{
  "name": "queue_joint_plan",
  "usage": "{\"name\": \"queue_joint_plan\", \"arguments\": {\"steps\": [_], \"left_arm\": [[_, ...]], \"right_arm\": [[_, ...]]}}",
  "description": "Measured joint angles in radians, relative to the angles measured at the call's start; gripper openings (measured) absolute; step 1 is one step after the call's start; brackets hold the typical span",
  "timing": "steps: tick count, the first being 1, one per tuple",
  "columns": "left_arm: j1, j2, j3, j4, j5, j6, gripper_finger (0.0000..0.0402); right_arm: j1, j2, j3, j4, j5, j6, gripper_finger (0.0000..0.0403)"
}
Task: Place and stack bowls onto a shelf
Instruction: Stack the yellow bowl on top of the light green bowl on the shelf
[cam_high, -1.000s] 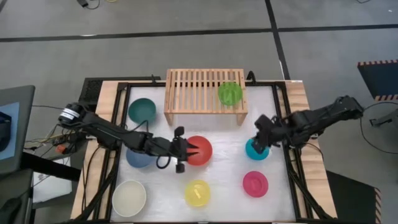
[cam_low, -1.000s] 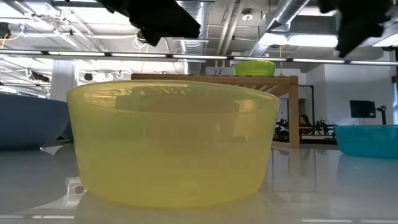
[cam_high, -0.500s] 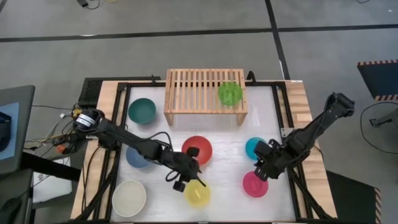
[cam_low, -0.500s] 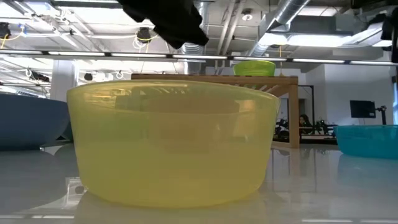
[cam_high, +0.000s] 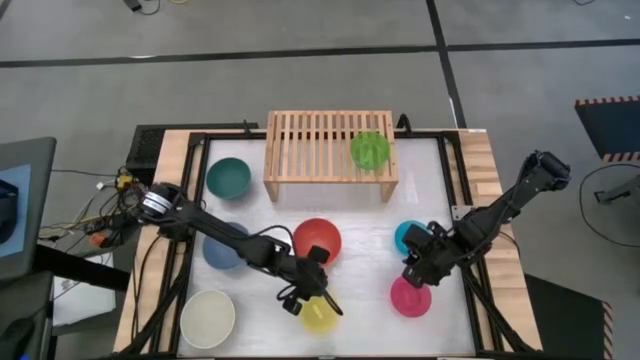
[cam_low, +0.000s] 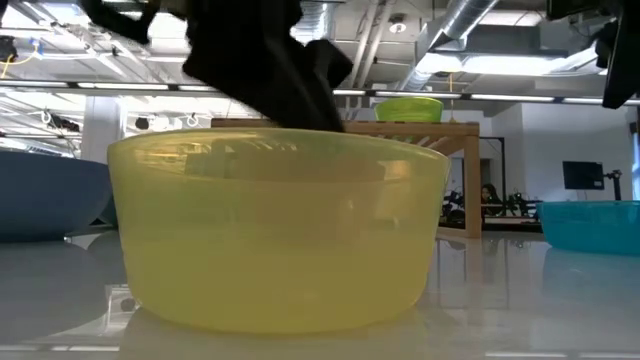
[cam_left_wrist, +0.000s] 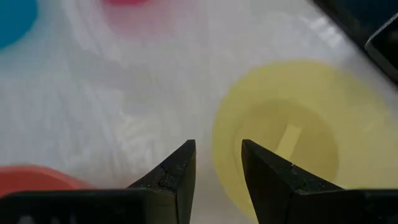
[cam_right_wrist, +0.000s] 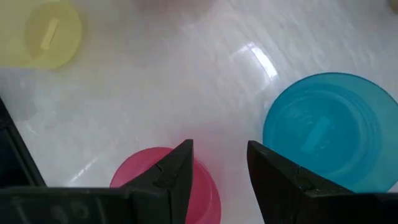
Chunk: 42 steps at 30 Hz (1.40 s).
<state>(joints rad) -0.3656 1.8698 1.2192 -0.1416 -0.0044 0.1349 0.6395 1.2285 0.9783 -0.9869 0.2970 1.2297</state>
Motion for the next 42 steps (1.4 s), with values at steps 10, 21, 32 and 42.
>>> {"name": "queue_joint_plan", "arguments": {"steps": [10, 21, 32, 42], "left_arm": [[0.003, 0.047, -0.002, -0.005, -0.012, -0.002, 0.0110], [0.003, 0.054, -0.002, 0.007, 0.016, -0.039, 0.0005], [0.016, 0.047, 0.146, -0.061, 0.037, -0.069, 0.0000], [0.157, -0.016, 0.370, -0.161, -0.069, -0.060, 0.0000]], "right_arm": [[0.000, 0.000, 0.000, 0.001, -0.003, -0.002, 0.0175], [0.000, 0.002, 0.000, 0.002, 0.011, -0.009, 0.0175], [0.001, 0.002, 0.000, -0.003, 0.022, -0.027, 0.0175], [0.045, 0.003, 0.000, -0.023, 0.075, -0.039, 0.0175]]}}
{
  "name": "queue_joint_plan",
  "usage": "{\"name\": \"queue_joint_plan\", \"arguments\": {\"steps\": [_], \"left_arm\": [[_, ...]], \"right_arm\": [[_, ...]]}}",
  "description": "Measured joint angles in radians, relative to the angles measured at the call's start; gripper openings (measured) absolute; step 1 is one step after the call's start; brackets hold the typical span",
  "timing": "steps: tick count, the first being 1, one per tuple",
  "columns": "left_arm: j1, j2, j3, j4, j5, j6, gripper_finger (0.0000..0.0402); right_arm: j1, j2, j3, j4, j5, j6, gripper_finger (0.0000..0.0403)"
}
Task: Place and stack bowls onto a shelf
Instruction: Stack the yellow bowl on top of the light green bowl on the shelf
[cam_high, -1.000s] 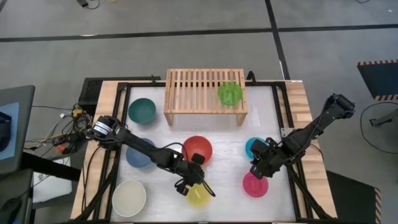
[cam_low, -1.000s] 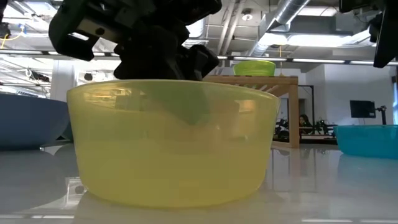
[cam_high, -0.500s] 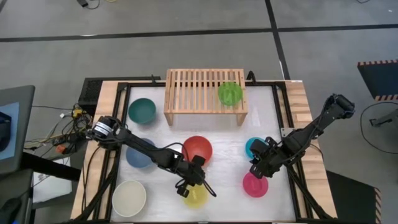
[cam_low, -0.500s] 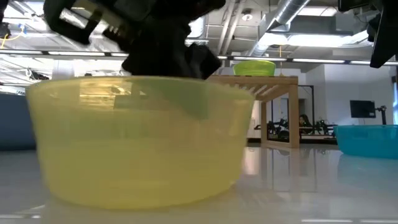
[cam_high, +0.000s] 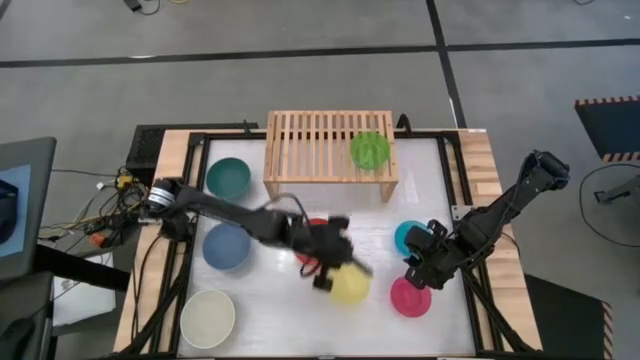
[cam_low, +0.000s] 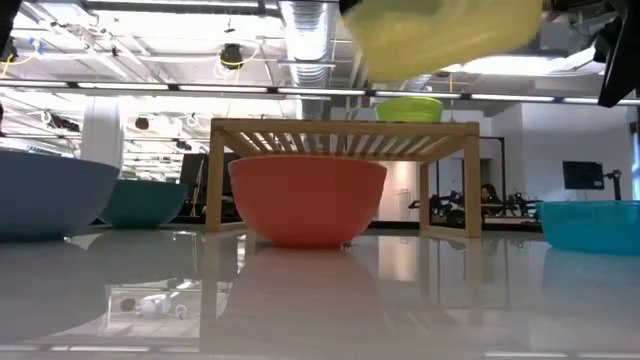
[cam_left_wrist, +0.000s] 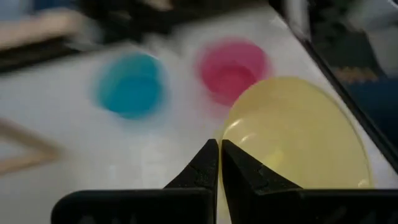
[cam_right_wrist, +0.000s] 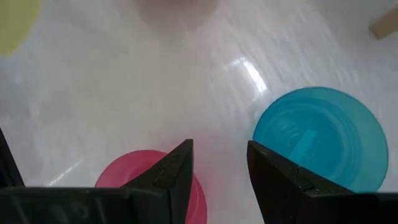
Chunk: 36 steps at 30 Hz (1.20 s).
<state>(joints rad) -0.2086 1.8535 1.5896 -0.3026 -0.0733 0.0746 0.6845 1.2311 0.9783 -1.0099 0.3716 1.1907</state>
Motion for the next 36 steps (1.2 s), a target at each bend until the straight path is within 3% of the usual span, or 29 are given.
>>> {"name": "queue_joint_plan", "arguments": {"steps": [9, 14, 19, 29, 36], "left_arm": [[0.309, -0.117, 0.030, 0.192, -0.136, -0.110, 0.0000], [0.483, -0.106, 0.028, 0.304, -0.092, -0.185, 0.0000], [0.599, -0.100, 0.027, 0.307, -0.044, -0.258, 0.0000], [0.616, -0.026, 0.034, 0.409, 0.016, -0.368, 0.0000], [0.615, 0.062, 0.174, 0.247, 0.039, -0.328, 0.0000]], "right_arm": [[0.001, 0.001, 0.000, 0.065, 0.085, -0.054, 0.0175], [-0.029, 0.001, 0.000, 0.074, 0.087, -0.061, 0.0175], [-0.055, 0.001, 0.000, 0.071, 0.085, -0.070, 0.0175], [-0.138, 0.001, 0.000, 0.065, 0.082, -0.113, 0.0175], [-0.154, 0.001, 0.000, 0.045, 0.070, -0.120, 0.0175]]}}
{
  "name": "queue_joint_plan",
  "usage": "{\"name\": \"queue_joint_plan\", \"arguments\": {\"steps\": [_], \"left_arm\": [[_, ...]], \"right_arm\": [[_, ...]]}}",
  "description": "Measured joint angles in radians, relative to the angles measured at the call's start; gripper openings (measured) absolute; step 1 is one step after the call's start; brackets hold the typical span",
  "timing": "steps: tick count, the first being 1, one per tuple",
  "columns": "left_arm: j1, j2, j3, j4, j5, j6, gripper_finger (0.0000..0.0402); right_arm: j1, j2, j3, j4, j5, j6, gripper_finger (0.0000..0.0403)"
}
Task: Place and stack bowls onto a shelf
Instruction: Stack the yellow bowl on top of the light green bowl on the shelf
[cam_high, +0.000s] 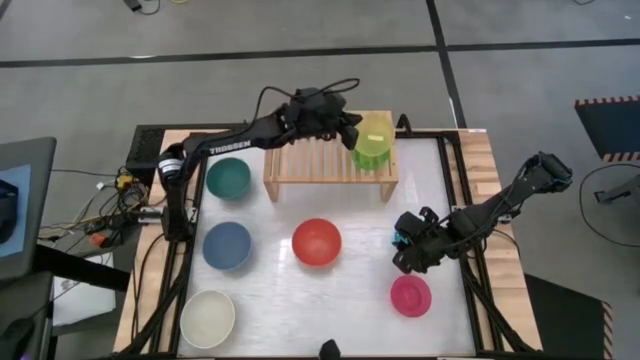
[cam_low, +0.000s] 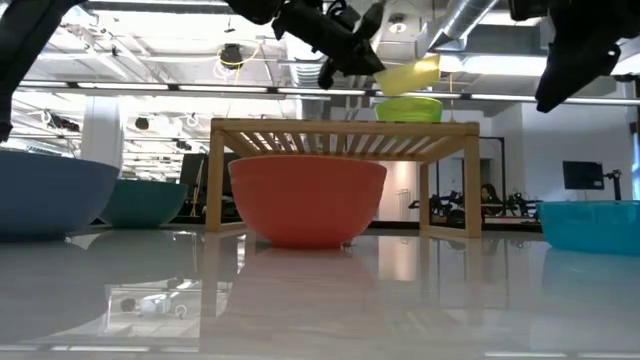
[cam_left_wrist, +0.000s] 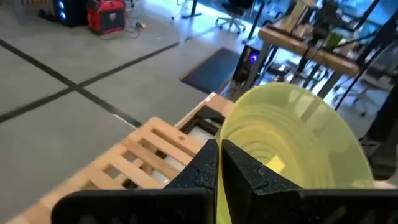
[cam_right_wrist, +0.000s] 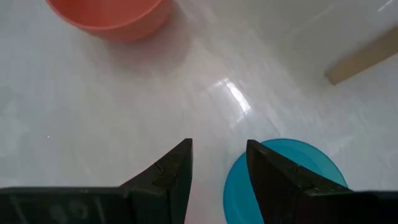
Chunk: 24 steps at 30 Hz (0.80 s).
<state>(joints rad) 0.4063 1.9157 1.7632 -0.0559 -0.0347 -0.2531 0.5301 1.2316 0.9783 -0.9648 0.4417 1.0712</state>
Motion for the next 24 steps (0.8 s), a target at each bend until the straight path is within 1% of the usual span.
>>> {"name": "queue_joint_plan", "arguments": {"steps": [3, 5, 13, 15, 18, 20, 24], "left_arm": [[0.001, 0.015, 0.050, -0.104, -0.004, 0.050, 0.0000], [0.000, 0.018, 0.061, -0.148, -0.005, 0.080, 0.0000], [0.014, 0.018, 0.063, -0.191, 0.013, 0.129, 0.0001], [0.015, 0.018, 0.063, -0.181, 0.019, 0.129, 0.0011], [0.014, 0.018, 0.063, -0.175, 0.053, 0.115, 0.0045], [0.014, 0.018, 0.063, -0.177, 0.077, 0.106, 0.0078], [0.014, 0.018, 0.063, -0.217, 0.058, 0.115, 0.0146]], "right_arm": [[0.000, 0.000, 0.000, -0.005, -0.004, -0.003, 0.0175], [0.001, 0.000, 0.000, -0.009, -0.003, -0.005, 0.0175], [0.002, 0.000, 0.000, -0.017, 0.009, -0.008, 0.0175], [0.002, 0.000, 0.000, -0.017, 0.009, -0.004, 0.0175], [0.002, 0.000, 0.000, -0.017, 0.009, 0.007, 0.0175], [0.001, 0.000, 0.000, -0.018, 0.008, 0.009, 0.0175], [-0.005, -0.002, 0.000, -0.021, -0.007, 0.017, 0.0175]]}}
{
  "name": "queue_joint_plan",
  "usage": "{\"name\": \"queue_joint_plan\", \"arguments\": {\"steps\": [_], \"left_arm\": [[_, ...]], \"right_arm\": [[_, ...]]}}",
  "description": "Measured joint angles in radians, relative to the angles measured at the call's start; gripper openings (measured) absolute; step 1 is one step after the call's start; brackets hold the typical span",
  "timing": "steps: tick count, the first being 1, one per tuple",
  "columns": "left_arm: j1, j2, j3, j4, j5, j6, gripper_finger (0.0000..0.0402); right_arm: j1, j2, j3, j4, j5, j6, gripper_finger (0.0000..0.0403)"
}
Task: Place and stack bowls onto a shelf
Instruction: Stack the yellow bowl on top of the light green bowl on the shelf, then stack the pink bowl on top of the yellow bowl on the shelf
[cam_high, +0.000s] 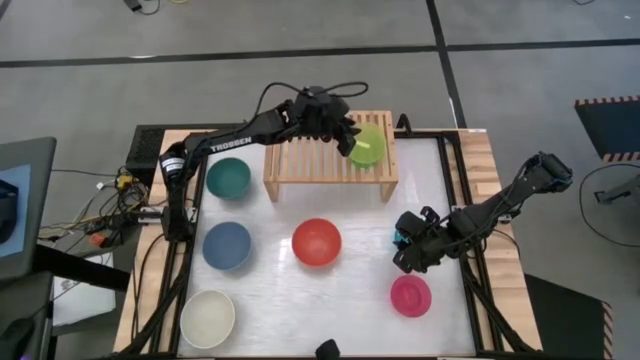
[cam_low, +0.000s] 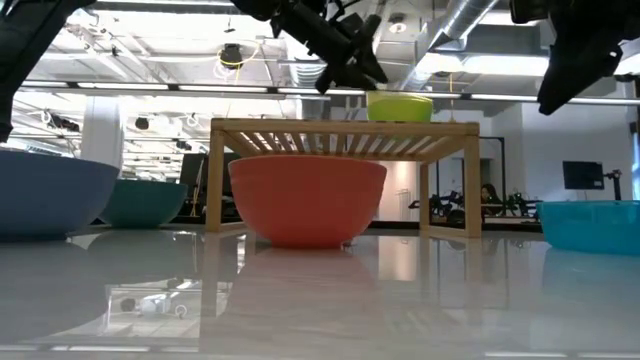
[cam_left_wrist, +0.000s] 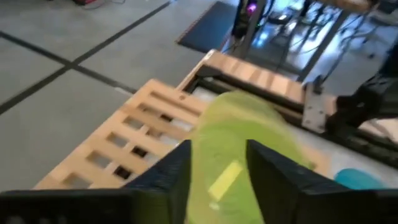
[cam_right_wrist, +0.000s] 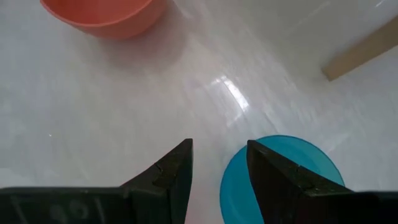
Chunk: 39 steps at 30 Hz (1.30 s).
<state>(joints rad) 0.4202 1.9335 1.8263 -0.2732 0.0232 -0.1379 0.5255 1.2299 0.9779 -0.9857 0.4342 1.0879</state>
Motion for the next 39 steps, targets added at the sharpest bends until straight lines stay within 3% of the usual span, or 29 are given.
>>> {"name": "queue_joint_plan", "arguments": {"steps": [5, 19, 29, 34, 39], "left_arm": [[0.003, -0.010, -0.001, -0.017, -0.083, 0.021, 0.0186], [0.022, -0.003, -0.001, -0.111, -0.081, -0.010, 0.0182], [-0.042, -0.045, -0.001, -0.105, -0.056, 0.131, 0.0182], [-0.144, -0.062, -0.001, -0.209, -0.049, 0.198, 0.0182], [-0.309, -0.061, -0.060, -0.209, -0.049, 0.235, 0.0182]], "right_arm": [[0.000, -0.002, 0.019, -0.039, -0.029, 0.016, 0.0175], [0.000, -0.002, 0.041, -0.054, -0.018, 0.029, 0.0175], [-0.049, -0.002, 0.090, -0.085, 0.117, -0.041, 0.0175], [-0.055, 0.005, 0.063, -0.204, -0.020, 0.027, 0.0171], [0.004, 0.016, -0.006, -0.156, -0.169, 0.130, 0.0169]]}}
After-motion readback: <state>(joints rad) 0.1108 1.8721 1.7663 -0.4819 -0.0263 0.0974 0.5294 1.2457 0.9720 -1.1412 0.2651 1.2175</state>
